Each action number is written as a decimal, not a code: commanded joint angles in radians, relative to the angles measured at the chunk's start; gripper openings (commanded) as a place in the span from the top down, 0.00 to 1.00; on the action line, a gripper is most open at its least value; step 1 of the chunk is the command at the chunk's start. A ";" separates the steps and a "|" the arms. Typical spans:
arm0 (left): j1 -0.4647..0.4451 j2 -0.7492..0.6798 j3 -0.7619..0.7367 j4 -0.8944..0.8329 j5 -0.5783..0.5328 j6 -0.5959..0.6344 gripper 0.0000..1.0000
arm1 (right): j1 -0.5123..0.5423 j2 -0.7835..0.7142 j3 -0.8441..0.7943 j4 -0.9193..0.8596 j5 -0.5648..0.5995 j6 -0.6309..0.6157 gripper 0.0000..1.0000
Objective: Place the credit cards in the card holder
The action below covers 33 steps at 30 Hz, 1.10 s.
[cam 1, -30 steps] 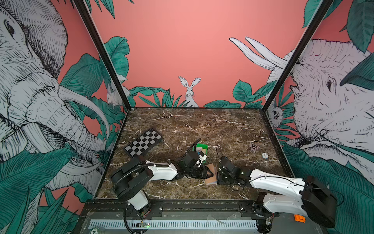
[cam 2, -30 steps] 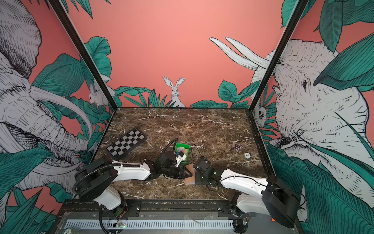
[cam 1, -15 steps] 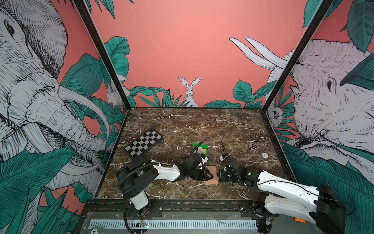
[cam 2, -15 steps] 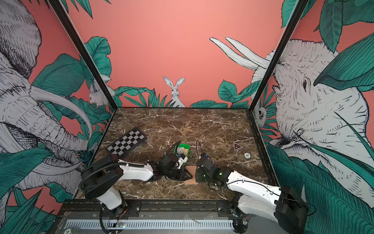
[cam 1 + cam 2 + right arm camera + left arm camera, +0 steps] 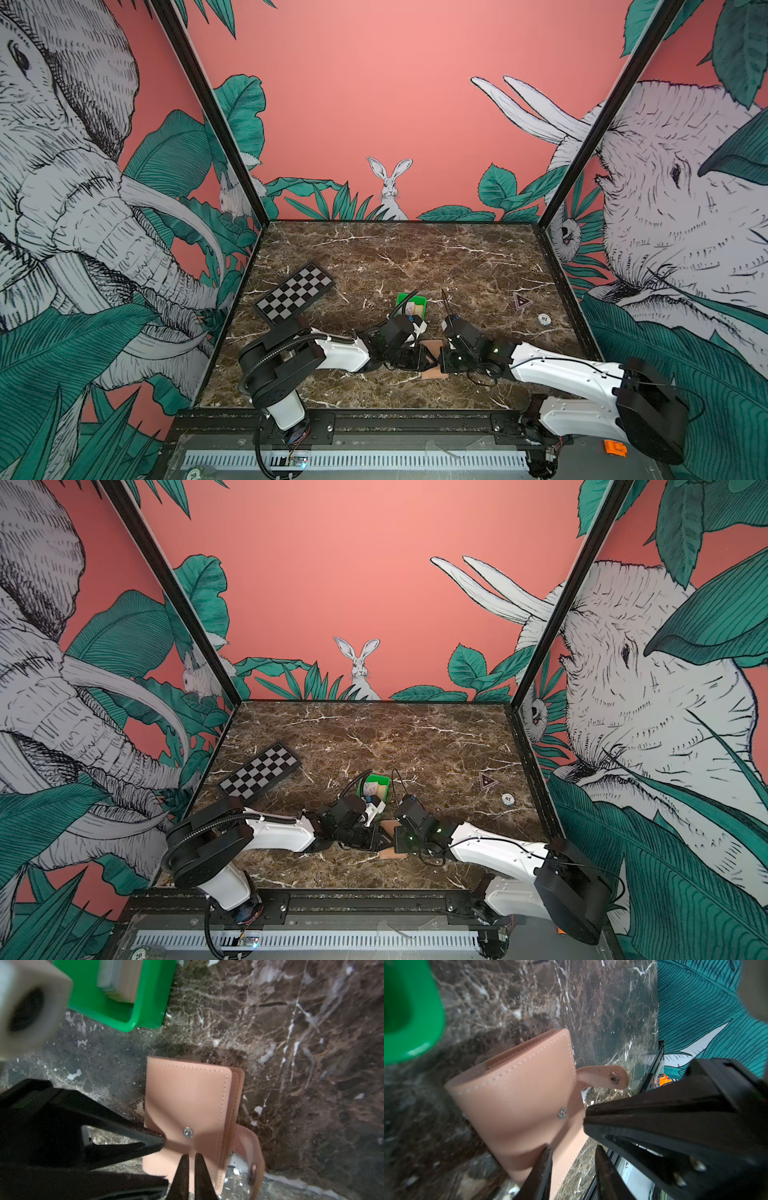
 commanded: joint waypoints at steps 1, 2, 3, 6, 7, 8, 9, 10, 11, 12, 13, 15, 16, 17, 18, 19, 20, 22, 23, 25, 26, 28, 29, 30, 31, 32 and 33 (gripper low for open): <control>-0.007 -0.040 -0.019 -0.013 -0.024 0.035 0.63 | -0.004 0.017 -0.032 0.054 -0.019 0.013 0.91; -0.006 -0.045 -0.018 -0.022 -0.026 0.040 0.63 | -0.004 0.024 -0.036 0.059 -0.019 0.013 0.91; -0.007 -0.050 -0.017 -0.027 -0.027 0.046 0.63 | -0.004 0.033 -0.042 0.065 -0.020 0.016 0.91; -0.007 -0.065 -0.018 -0.030 -0.032 0.054 0.63 | -0.005 0.054 -0.063 0.084 -0.025 0.029 0.91; -0.007 -0.071 -0.018 -0.028 -0.032 0.055 0.63 | -0.004 0.059 -0.073 0.094 -0.026 0.035 0.92; -0.007 -0.076 -0.018 -0.028 -0.031 0.056 0.63 | -0.004 0.061 -0.080 0.099 -0.027 0.039 0.91; -0.007 -0.085 -0.018 -0.032 -0.033 0.058 0.63 | -0.004 0.062 -0.088 0.102 -0.026 0.044 0.91; -0.007 -0.096 -0.018 -0.038 -0.035 0.059 0.63 | -0.004 0.062 -0.092 0.104 -0.026 0.046 0.92; -0.006 -0.107 -0.017 -0.046 -0.039 0.062 0.63 | -0.004 0.061 -0.094 0.102 -0.024 0.046 0.92; -0.007 -0.121 -0.015 -0.061 -0.047 0.069 0.63 | -0.005 0.059 -0.095 0.099 -0.021 0.048 0.92; -0.007 -0.141 -0.011 -0.082 -0.058 0.080 0.63 | -0.004 0.056 -0.096 0.094 -0.019 0.048 0.92; -0.005 -0.172 0.005 -0.145 -0.086 0.110 0.63 | -0.004 0.051 -0.098 0.086 -0.014 0.046 0.92; -0.005 -0.186 0.017 -0.184 -0.099 0.131 0.63 | -0.003 0.048 -0.098 0.082 -0.011 0.046 0.92; -0.005 -0.195 0.026 -0.213 -0.109 0.147 0.63 | -0.004 0.047 -0.098 0.078 -0.011 0.047 0.92; -0.005 -0.201 0.037 -0.248 -0.119 0.163 0.64 | -0.004 0.046 -0.098 0.077 -0.008 0.046 0.92; -0.005 -0.204 0.046 -0.275 -0.127 0.174 0.64 | -0.004 0.046 -0.099 0.076 -0.009 0.046 0.92; -0.004 -0.200 0.053 -0.293 -0.133 0.184 0.65 | -0.003 0.046 -0.099 0.076 -0.009 0.046 0.92; -0.001 -0.182 0.064 -0.310 -0.134 0.191 0.67 | -0.004 0.046 -0.097 0.077 -0.009 0.046 0.92; -0.001 -0.172 0.064 -0.302 -0.133 0.192 0.69 | -0.004 0.046 -0.098 0.078 -0.009 0.046 0.92; -0.001 -0.136 0.067 -0.281 -0.134 0.184 0.73 | -0.004 0.045 -0.099 0.080 -0.009 0.047 0.92; -0.001 -0.120 0.073 -0.278 -0.133 0.182 0.75 | -0.005 0.046 -0.098 0.082 -0.010 0.047 0.92; -0.001 -0.087 0.081 -0.266 -0.132 0.178 0.79 | -0.003 0.045 -0.097 0.077 -0.012 0.046 0.92; -0.002 -0.077 0.081 -0.257 -0.134 0.173 0.80 | -0.003 0.043 -0.096 0.076 -0.011 0.046 0.92; -0.001 -0.067 0.080 -0.253 -0.137 0.167 0.82 | -0.003 0.039 -0.098 0.076 -0.010 0.046 0.92; -0.001 -0.061 0.079 -0.255 -0.142 0.165 0.83 | -0.004 0.037 -0.098 0.071 -0.008 0.046 0.92; -0.001 -0.057 0.076 -0.254 -0.144 0.164 0.83 | -0.003 0.033 -0.098 0.069 -0.005 0.046 0.92; -0.001 -0.055 0.073 -0.249 -0.145 0.161 0.83 | -0.003 0.030 -0.098 0.067 -0.003 0.046 0.92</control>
